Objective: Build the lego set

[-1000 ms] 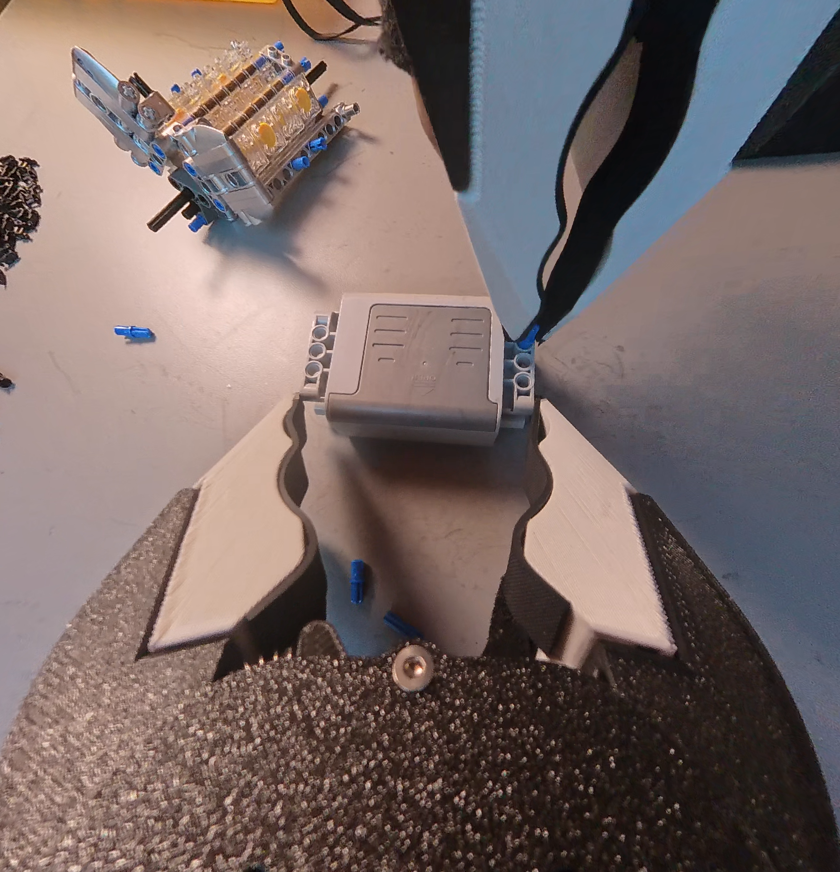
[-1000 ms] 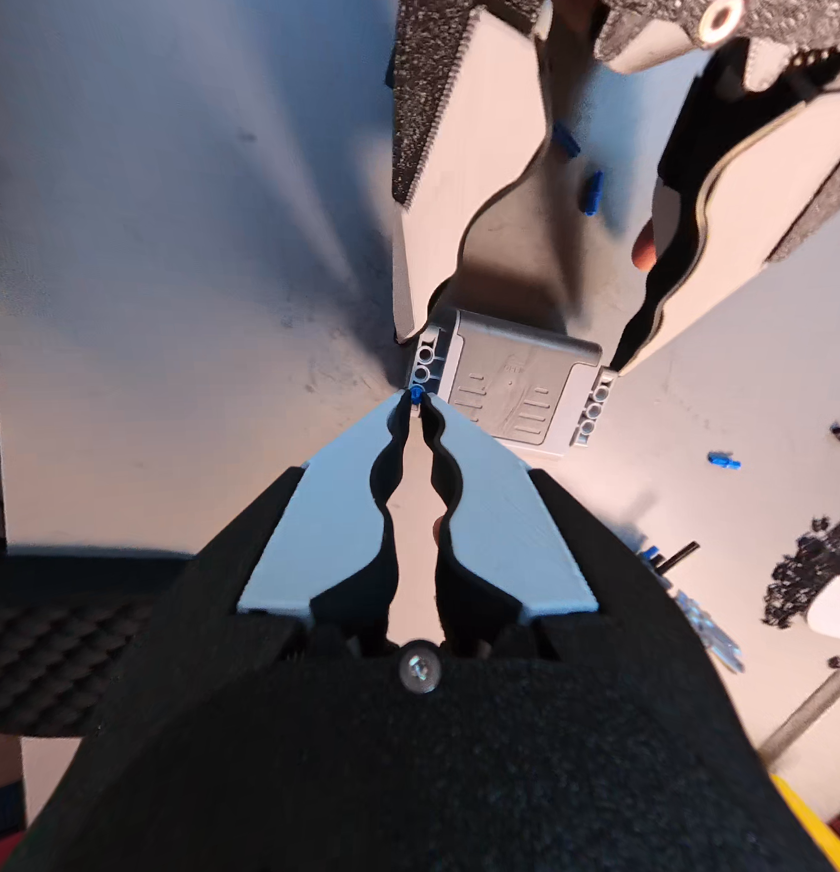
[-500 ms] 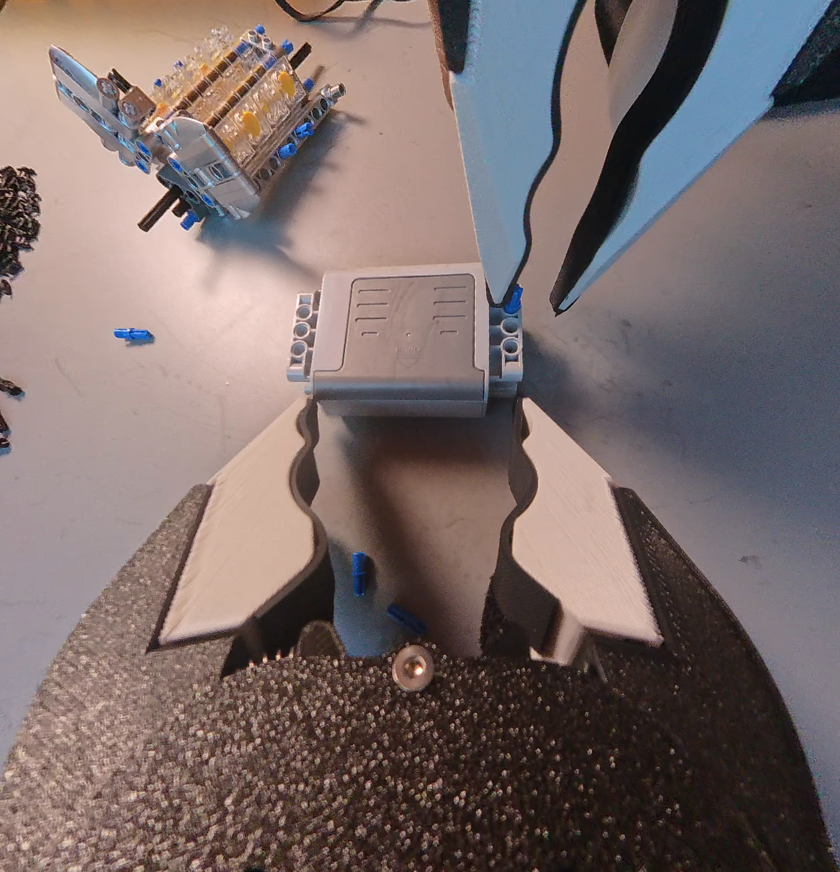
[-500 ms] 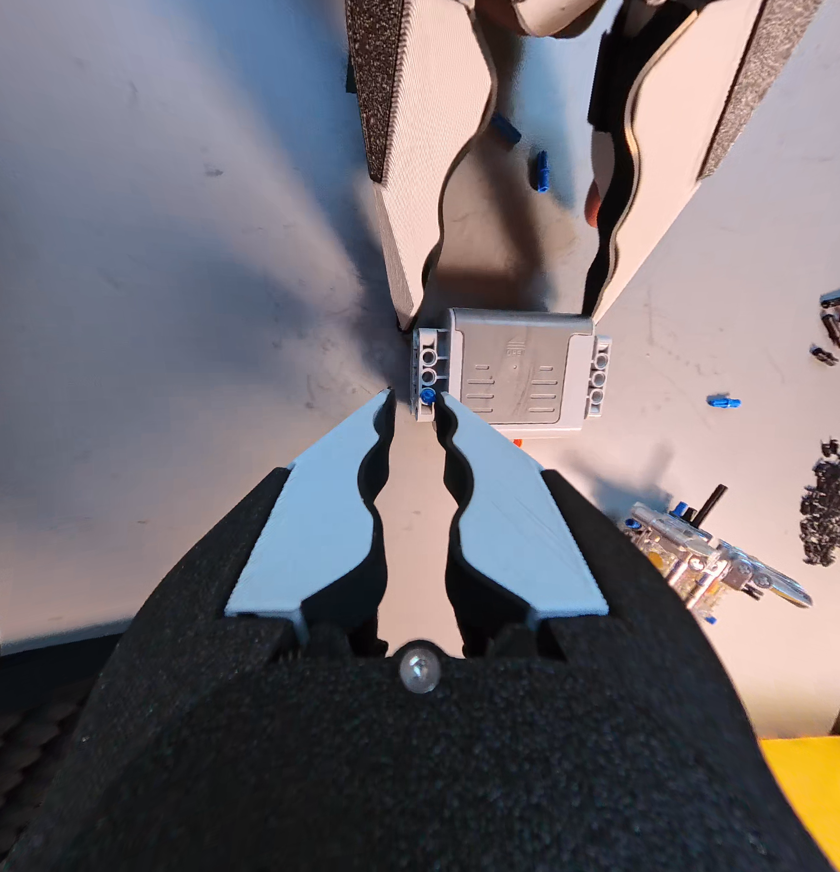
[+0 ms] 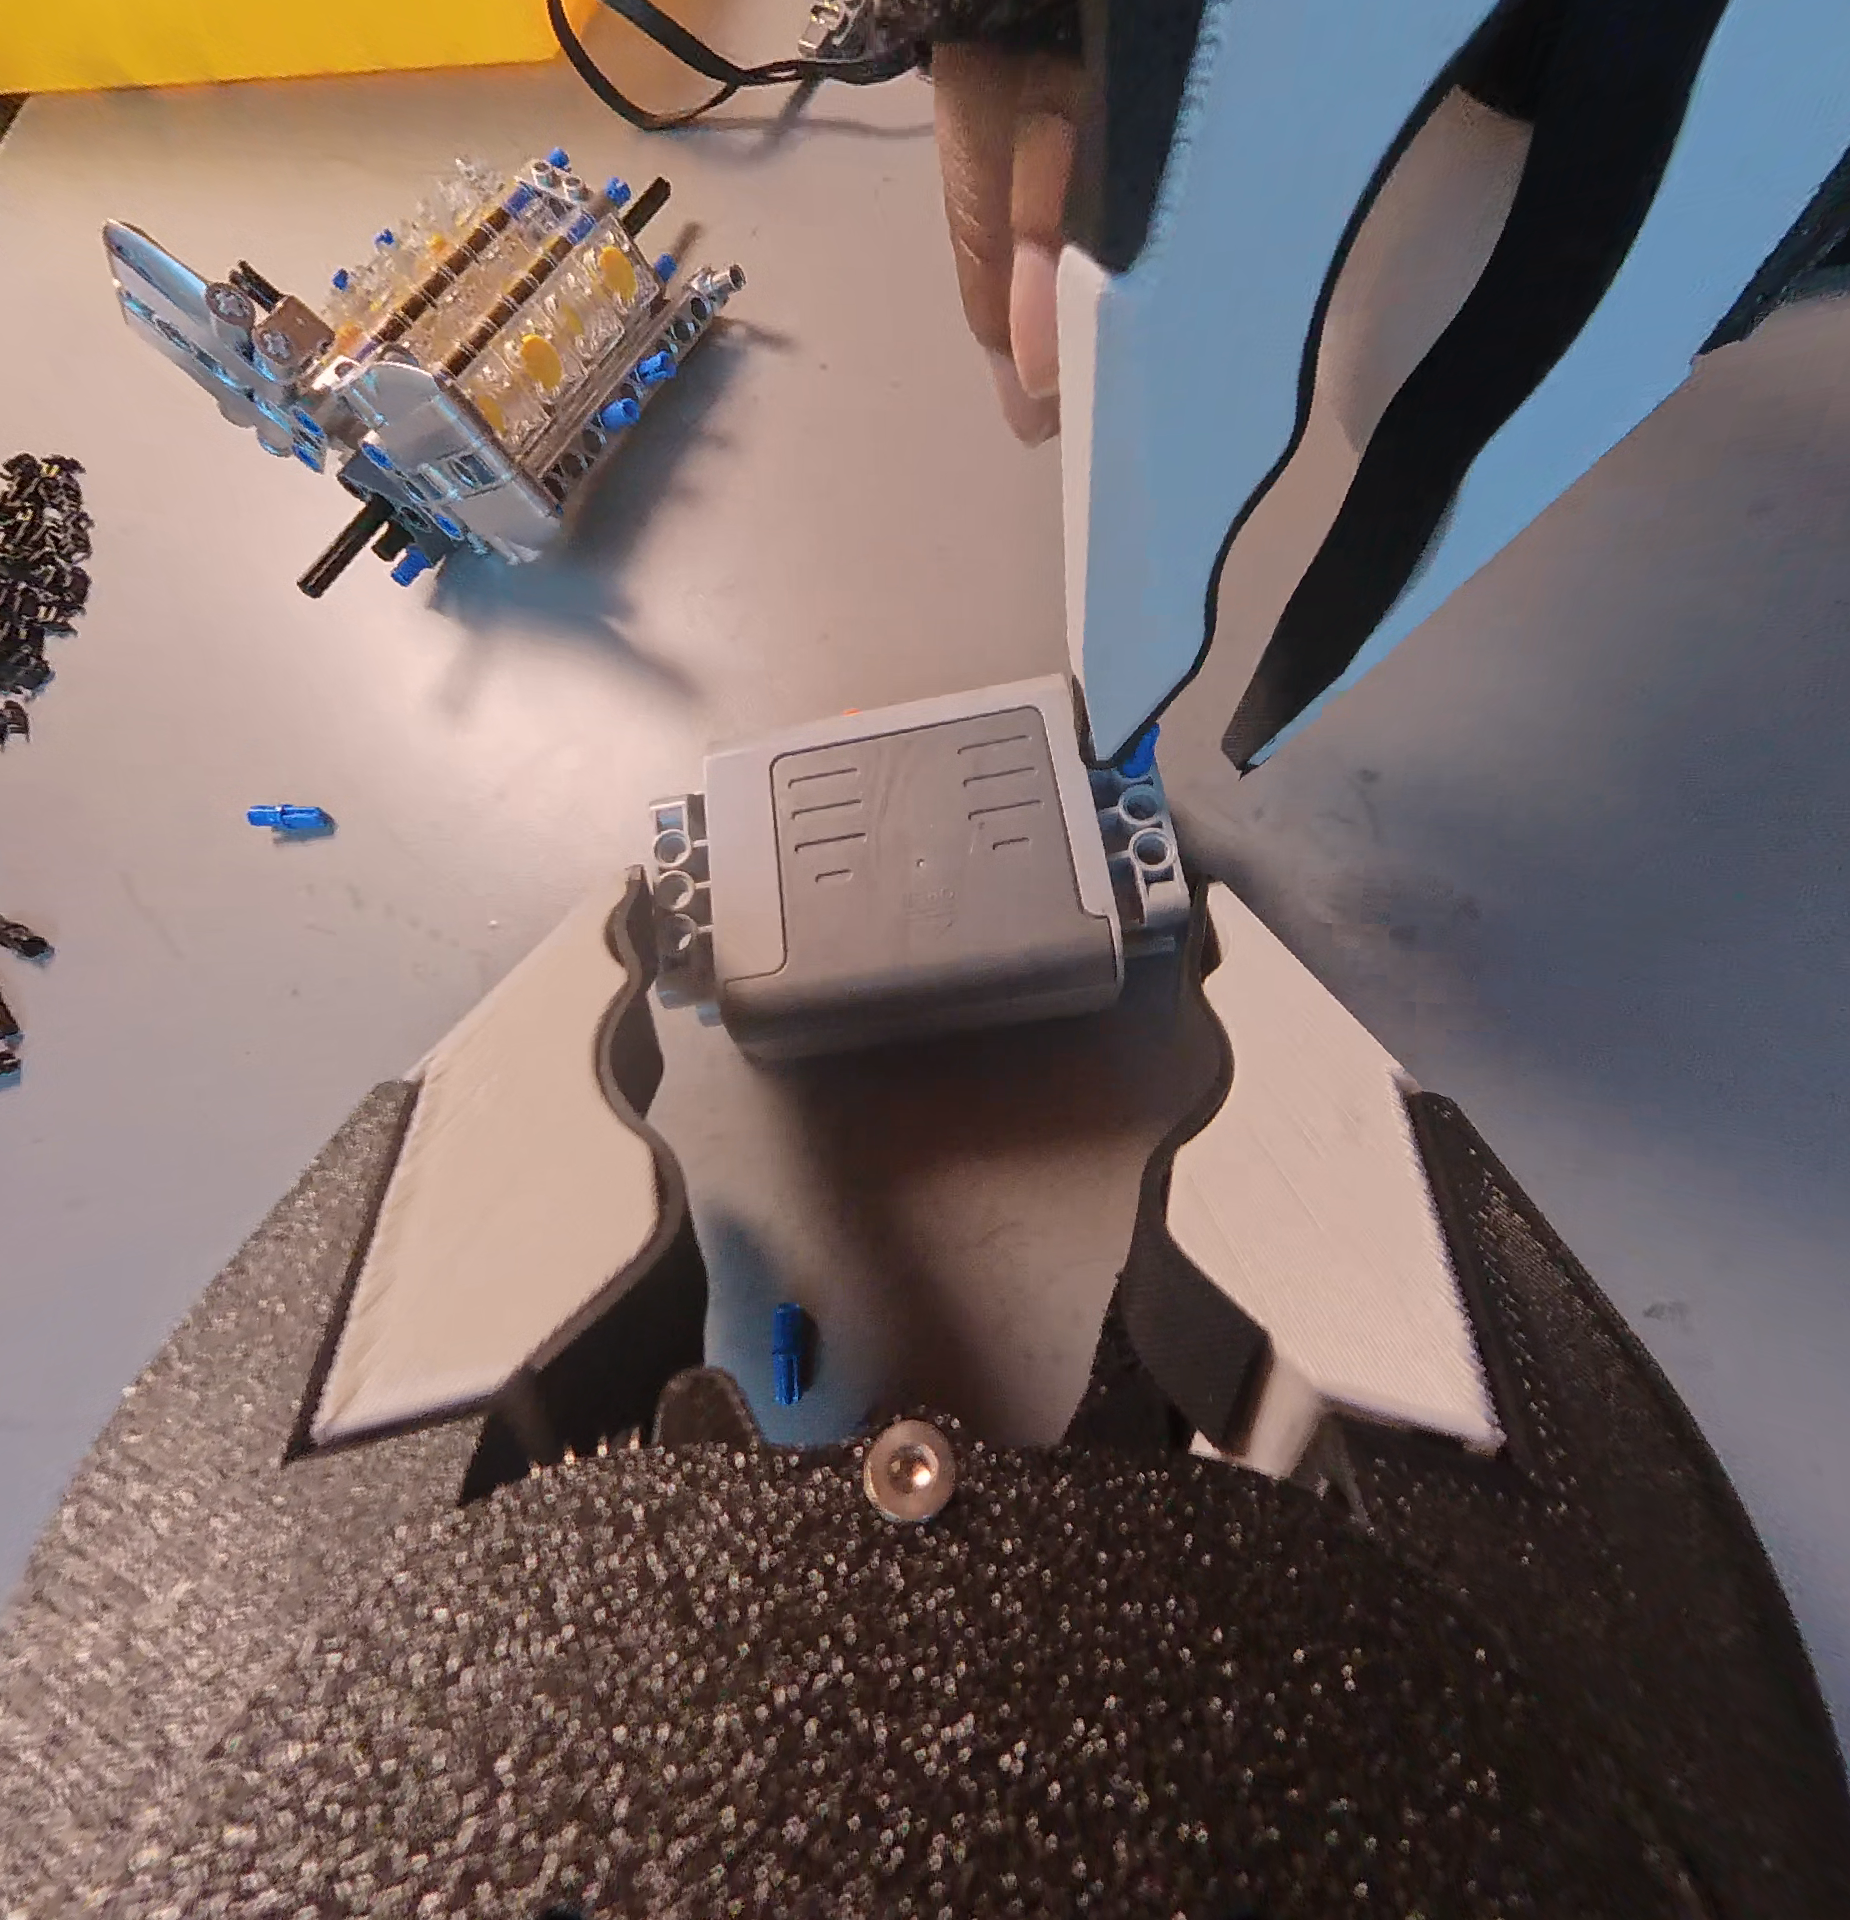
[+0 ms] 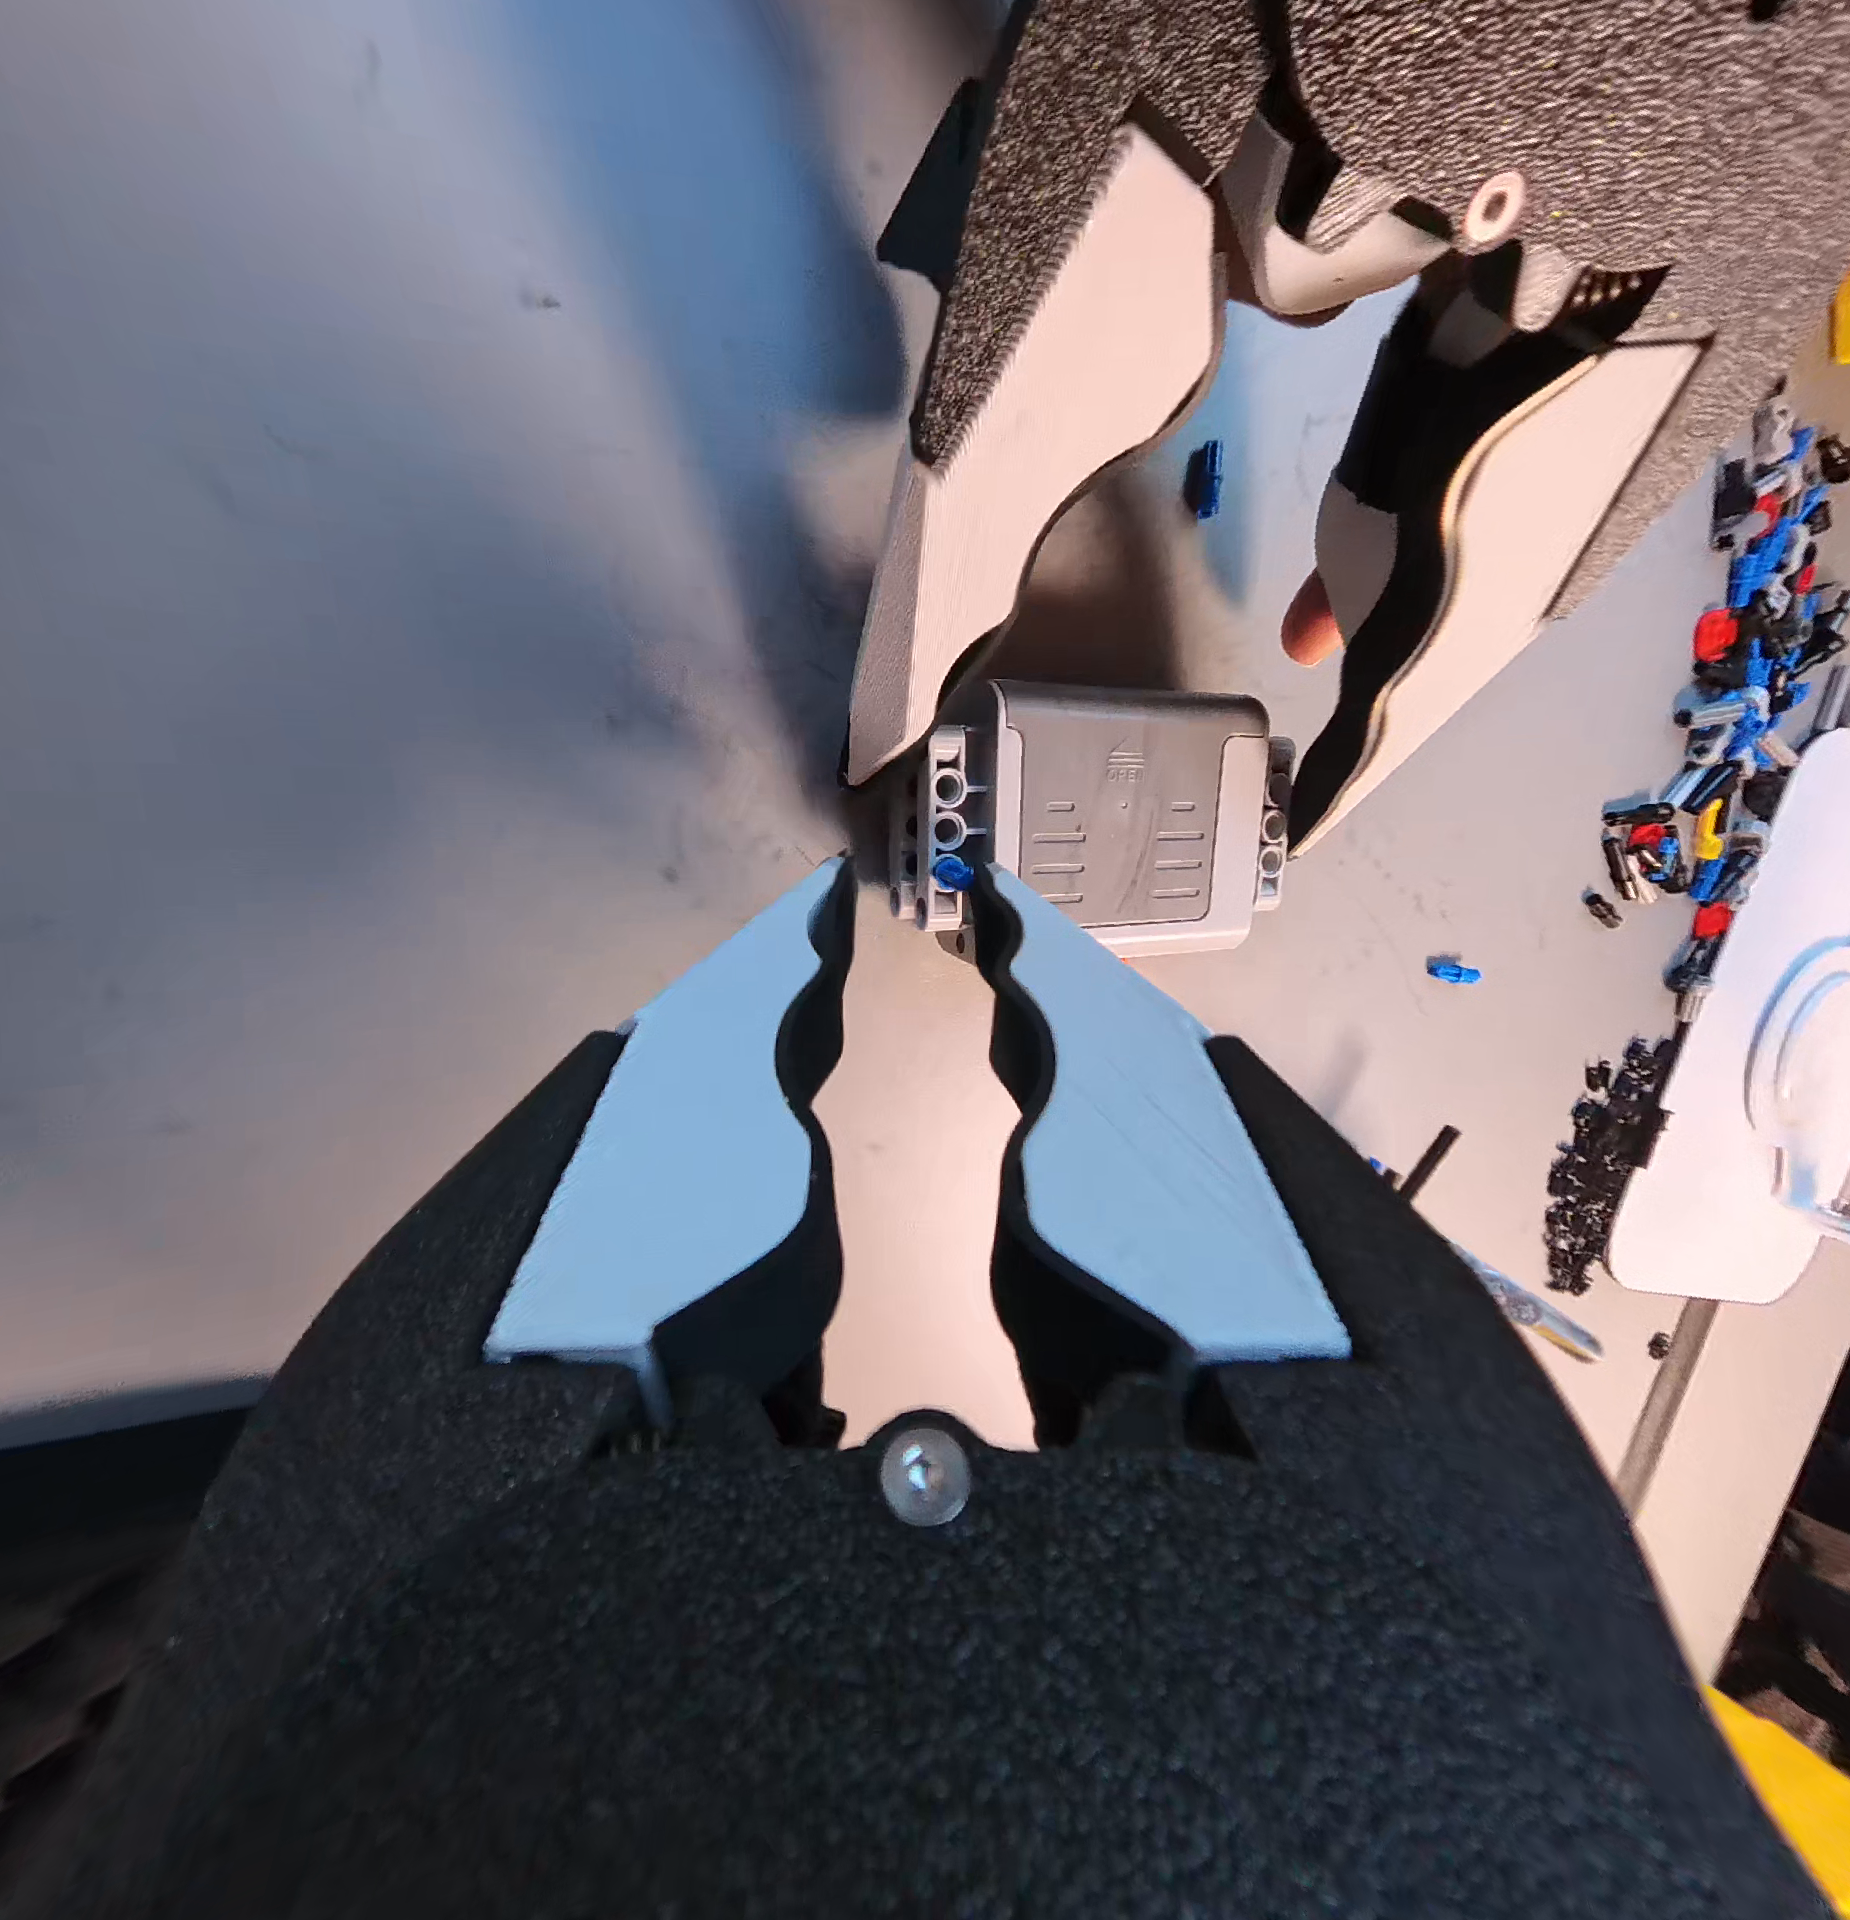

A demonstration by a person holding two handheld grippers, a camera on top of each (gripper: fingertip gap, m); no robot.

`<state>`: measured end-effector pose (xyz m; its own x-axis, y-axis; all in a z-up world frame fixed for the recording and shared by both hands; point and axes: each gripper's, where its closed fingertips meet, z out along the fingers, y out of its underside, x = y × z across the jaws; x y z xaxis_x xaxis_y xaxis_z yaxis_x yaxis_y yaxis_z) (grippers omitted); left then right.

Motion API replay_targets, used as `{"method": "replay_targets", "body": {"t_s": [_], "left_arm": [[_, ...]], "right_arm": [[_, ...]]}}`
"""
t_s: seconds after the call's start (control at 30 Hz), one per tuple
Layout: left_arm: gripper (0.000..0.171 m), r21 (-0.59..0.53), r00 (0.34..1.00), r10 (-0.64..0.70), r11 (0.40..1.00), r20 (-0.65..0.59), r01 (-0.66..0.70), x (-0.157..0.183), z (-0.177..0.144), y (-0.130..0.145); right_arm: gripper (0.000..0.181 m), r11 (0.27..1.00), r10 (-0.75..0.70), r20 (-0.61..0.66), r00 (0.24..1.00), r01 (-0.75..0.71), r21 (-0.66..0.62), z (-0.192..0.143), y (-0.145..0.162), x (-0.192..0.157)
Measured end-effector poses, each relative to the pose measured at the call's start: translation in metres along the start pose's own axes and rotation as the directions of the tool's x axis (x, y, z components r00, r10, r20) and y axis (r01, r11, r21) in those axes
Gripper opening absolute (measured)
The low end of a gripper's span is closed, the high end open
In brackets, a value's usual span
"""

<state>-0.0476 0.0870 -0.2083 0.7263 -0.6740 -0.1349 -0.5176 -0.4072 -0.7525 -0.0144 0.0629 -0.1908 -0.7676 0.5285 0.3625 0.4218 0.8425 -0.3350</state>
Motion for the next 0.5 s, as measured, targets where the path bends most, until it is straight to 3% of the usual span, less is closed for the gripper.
{"method": "replay_targets", "body": {"t_s": [0.13, 0.3, 0.5], "left_arm": [[0.098, -0.001, 1.000, -0.002, 1.000, 0.000, 0.002, 0.000, 0.000, 0.000], [0.098, -0.001, 1.000, -0.005, 1.000, 0.004, 0.005, 0.000, 0.000, 0.000], [0.098, 0.001, 1.000, -0.007, 1.000, 0.005, 0.007, 0.000, 0.000, 0.000]], "right_arm": [[0.021, 0.993, 0.090, -0.053, 0.995, -0.085, 0.086, -0.010, -0.003, 0.010], [0.003, 0.979, 0.153, -0.063, 0.986, -0.142, 0.147, -0.010, -0.006, 0.009], [0.000, 0.975, 0.175, -0.056, 0.983, -0.165, 0.146, -0.006, -0.005, 0.012]]}}
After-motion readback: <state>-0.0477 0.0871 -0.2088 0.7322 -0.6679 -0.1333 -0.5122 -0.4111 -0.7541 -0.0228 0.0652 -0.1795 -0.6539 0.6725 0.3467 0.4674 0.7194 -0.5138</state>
